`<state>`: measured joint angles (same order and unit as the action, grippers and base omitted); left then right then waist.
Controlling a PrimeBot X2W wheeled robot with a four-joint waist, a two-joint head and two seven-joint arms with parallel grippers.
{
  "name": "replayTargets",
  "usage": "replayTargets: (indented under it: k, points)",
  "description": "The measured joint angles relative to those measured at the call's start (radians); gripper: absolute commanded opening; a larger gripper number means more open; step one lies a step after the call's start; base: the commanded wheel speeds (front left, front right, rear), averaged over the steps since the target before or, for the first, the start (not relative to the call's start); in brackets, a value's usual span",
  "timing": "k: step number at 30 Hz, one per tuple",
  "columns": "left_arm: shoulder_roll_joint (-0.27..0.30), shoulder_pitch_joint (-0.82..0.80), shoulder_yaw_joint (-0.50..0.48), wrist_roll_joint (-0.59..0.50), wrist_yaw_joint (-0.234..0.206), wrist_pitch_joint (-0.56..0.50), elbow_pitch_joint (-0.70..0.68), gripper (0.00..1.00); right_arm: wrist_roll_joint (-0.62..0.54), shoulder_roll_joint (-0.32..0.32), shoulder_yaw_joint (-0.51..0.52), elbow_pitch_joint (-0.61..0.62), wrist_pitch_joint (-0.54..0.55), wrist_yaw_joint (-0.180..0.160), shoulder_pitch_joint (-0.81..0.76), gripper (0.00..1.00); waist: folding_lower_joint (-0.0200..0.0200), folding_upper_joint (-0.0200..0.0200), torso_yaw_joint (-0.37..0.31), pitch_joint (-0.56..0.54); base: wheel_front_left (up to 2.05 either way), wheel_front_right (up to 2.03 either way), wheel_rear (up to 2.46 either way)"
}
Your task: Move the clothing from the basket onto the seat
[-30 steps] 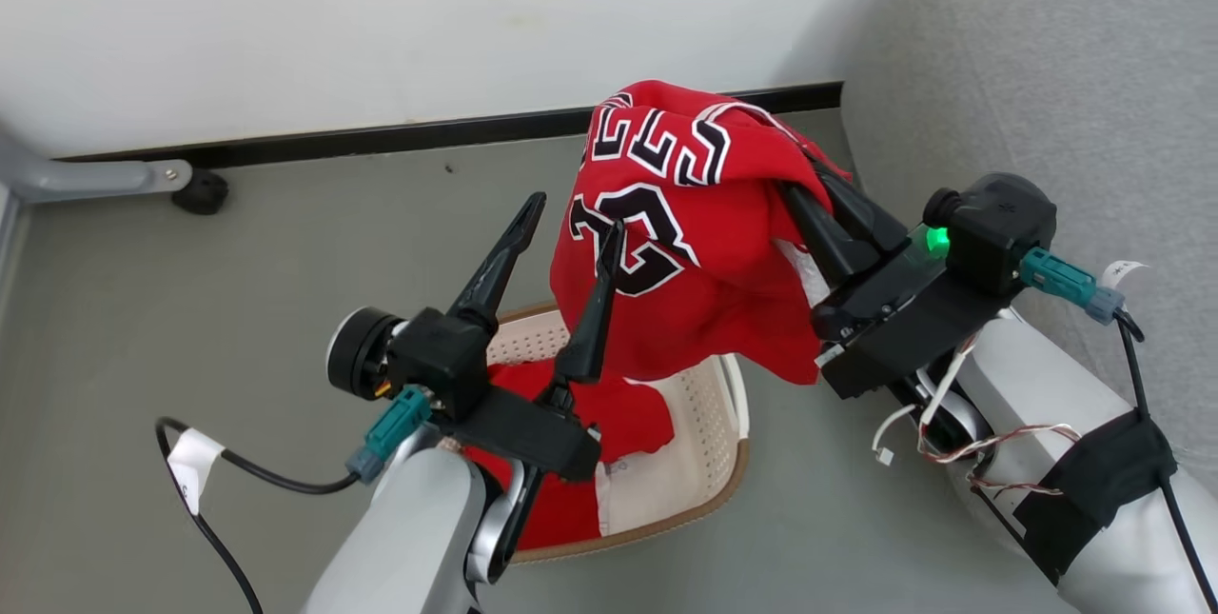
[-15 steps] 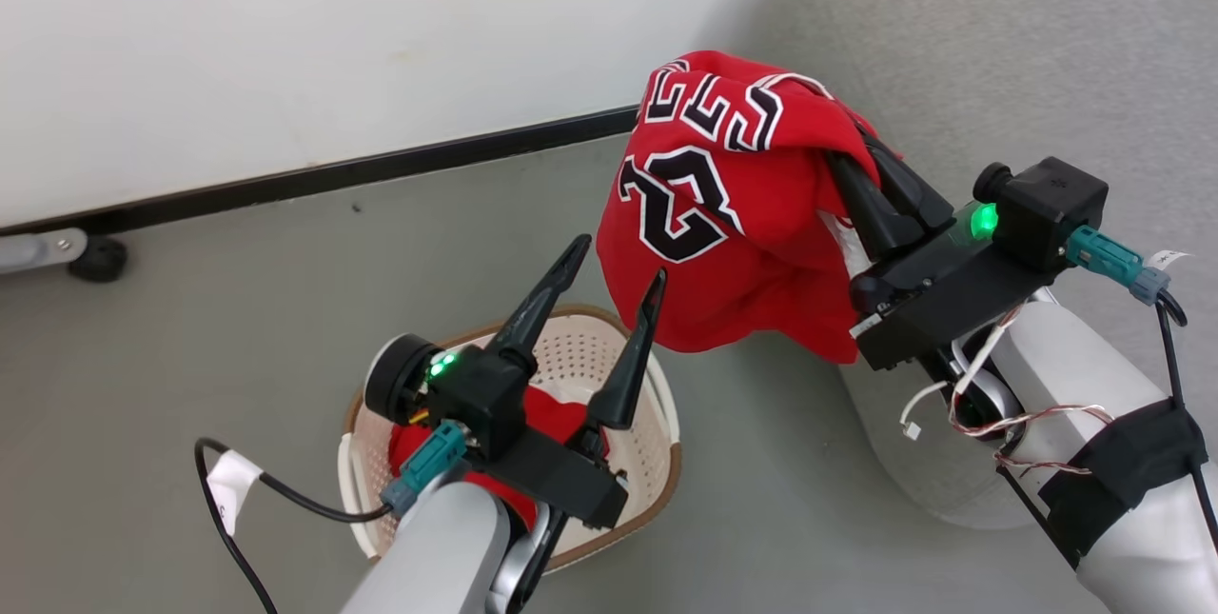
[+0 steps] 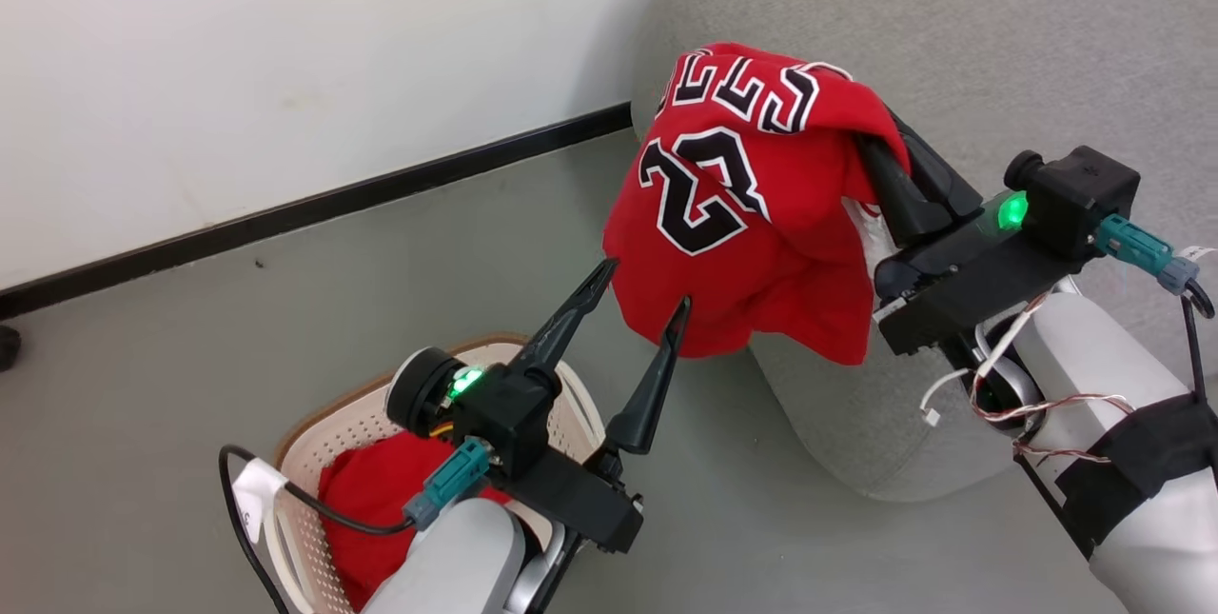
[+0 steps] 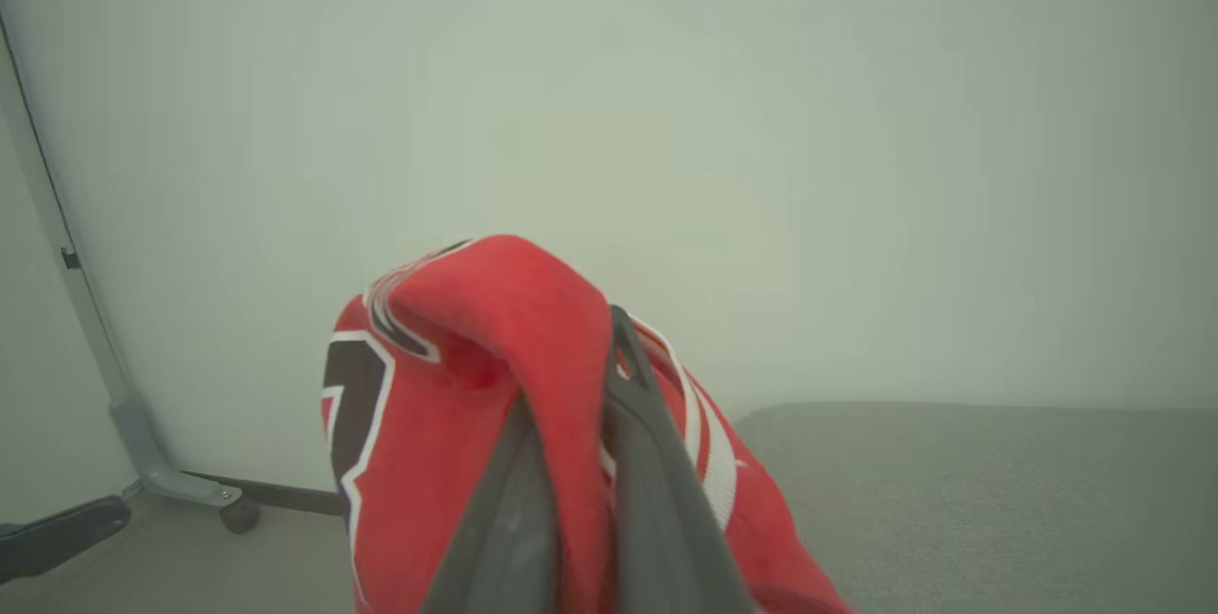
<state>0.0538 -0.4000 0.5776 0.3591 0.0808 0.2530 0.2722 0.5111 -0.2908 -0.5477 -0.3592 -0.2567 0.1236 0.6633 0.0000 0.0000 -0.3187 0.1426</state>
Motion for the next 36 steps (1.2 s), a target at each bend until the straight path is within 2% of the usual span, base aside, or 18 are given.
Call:
replayTargets:
  k: [10,17,26,36]
  points:
    - [0.000,0.031,0.011,-0.002,0.000,0.000,0.001,1.00,-0.002,-0.055,0.077,-0.006,0.000,0.000,0.001,0.00,0.0000,0.0000,-0.075,-0.002,0.00,0.00,0.00]
    - [0.000,0.030,0.050,-0.001,-0.002,0.000,0.001,1.00,-0.004,-0.105,0.132,-0.012,0.000,0.000,0.020,0.00,0.0000,0.0001,-0.094,0.023,0.00,0.00,0.00]
    - [0.000,0.000,0.099,0.002,-0.021,0.000,0.001,1.00,-0.001,-0.192,0.234,-0.052,0.000,0.000,0.074,0.00,0.0000,0.0000,-0.085,0.085,0.00,0.00,0.00]
    - [0.001,-0.084,0.141,0.001,-0.037,0.000,-0.017,1.00,0.000,-0.292,0.305,-0.111,0.000,0.000,0.195,0.00,0.0001,0.0000,-0.042,0.186,0.00,0.00,0.00]
